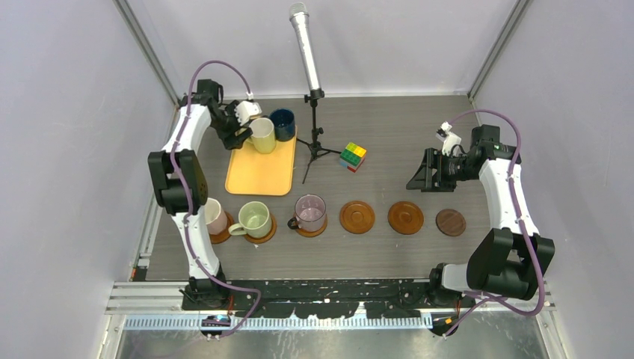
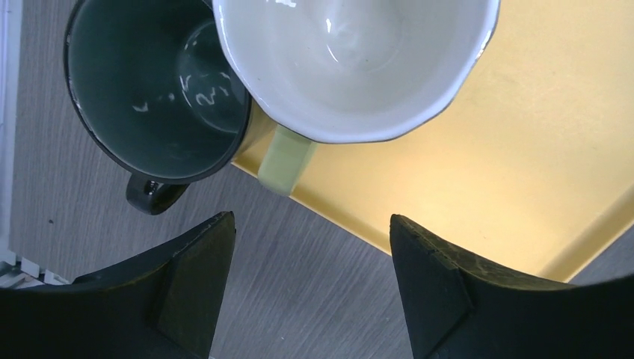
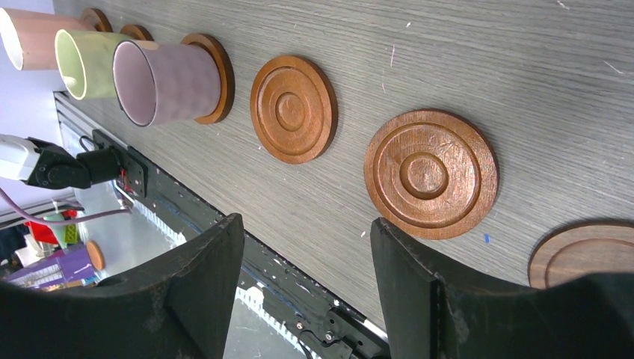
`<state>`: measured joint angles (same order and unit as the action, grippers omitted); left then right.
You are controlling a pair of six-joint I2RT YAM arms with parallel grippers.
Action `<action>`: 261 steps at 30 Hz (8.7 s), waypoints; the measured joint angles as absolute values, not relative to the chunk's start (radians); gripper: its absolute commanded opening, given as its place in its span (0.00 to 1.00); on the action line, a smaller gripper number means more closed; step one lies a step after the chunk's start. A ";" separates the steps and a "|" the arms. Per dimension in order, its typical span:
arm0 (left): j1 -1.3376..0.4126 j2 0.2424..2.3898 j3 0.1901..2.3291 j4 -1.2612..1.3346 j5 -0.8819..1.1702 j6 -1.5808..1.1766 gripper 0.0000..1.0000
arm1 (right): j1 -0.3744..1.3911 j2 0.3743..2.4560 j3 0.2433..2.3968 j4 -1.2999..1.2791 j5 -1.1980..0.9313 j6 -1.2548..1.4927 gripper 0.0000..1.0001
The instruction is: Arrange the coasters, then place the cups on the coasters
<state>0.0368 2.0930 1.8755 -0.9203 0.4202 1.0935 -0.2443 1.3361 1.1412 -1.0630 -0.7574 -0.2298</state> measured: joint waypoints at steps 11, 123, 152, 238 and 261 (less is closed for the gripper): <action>0.029 2.106 1.875 -0.873 0.437 1.099 0.68 | -0.244 1.336 1.141 -1.063 -0.757 -0.229 0.68; -1.111 1.666 1.317 -0.493 -0.078 0.007 0.00 | -0.421 1.307 1.117 -1.024 -0.775 -0.180 0.78; -1.040 1.705 1.213 -0.340 -0.020 0.010 0.00 | -0.421 1.307 1.113 -1.023 -0.775 -0.181 0.78; -1.005 1.584 1.163 -0.423 0.064 -0.017 0.81 | -0.421 1.307 1.113 -1.047 -0.775 -0.207 0.78; -0.126 1.476 1.560 -0.868 0.507 0.346 0.96 | -0.421 1.321 1.124 -1.078 -0.785 -0.234 0.80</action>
